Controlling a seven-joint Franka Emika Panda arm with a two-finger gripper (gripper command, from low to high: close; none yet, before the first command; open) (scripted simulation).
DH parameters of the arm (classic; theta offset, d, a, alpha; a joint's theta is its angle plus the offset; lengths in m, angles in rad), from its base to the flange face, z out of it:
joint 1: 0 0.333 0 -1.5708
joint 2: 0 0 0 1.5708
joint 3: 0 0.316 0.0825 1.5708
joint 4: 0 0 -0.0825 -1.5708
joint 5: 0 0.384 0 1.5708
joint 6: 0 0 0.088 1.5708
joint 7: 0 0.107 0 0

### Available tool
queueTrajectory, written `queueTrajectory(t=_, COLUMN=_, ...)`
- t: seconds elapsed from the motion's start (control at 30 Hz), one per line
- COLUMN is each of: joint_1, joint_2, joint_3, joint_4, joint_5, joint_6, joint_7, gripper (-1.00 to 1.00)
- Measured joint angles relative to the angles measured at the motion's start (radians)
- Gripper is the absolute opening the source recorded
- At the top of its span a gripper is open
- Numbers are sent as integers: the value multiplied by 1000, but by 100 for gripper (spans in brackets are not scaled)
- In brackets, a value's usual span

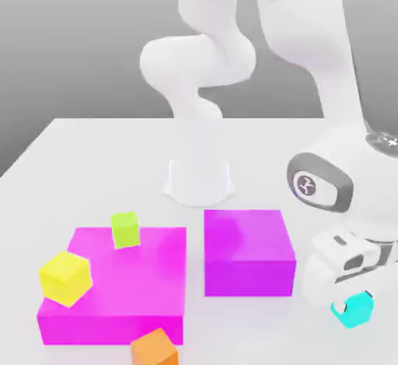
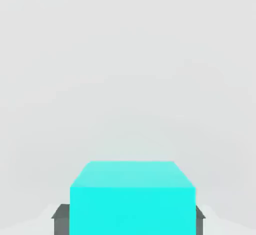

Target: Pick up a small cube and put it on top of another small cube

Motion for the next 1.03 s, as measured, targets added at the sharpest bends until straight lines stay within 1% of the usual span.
queueTrajectory(t=0.13, joint_1=-57, joint_2=-124, joint_3=78, joint_4=-32, joint_5=99, joint_6=-90, joint_7=-75, gripper=-100)
queueTrajectory(t=0.17, joint_1=-72, joint_2=-156, joint_3=82, joint_4=-39, joint_5=126, joint_6=-113, joint_7=-80, gripper=-100)
queueTrajectory(t=0.3, joint_1=-151, joint_2=-237, joint_3=0, joint_4=-50, joint_5=193, joint_6=-179, joint_7=33, gripper=-100)
queueTrajectory(t=0.5, joint_1=-267, joint_2=-334, joint_3=-142, joint_4=-64, joint_5=259, joint_6=-256, joint_7=238, gripper=-100)
queueTrajectory(t=0.77, joint_1=-574, joint_2=-472, joint_3=-301, joint_4=-78, joint_5=331, joint_6=-369, joint_7=561, gripper=-100)
queueTrajectory(t=0.83, joint_1=-642, joint_2=-465, joint_3=-330, joint_4=-80, joint_5=354, joint_6=-357, joint_7=661, gripper=-100)
queueTrajectory(t=0.9, joint_1=-700, joint_2=-409, joint_3=-320, joint_4=-91, joint_5=372, joint_6=-289, joint_7=700, gripper=-100)
queueTrajectory(t=0.93, joint_1=-677, joint_2=-388, joint_3=-310, joint_4=-95, joint_5=376, joint_6=-264, joint_7=705, gripper=100)
queueTrajectory(t=1.03, joint_1=-677, joint_2=-388, joint_3=-310, joint_4=-95, joint_5=376, joint_6=-264, joint_7=705, gripper=100)
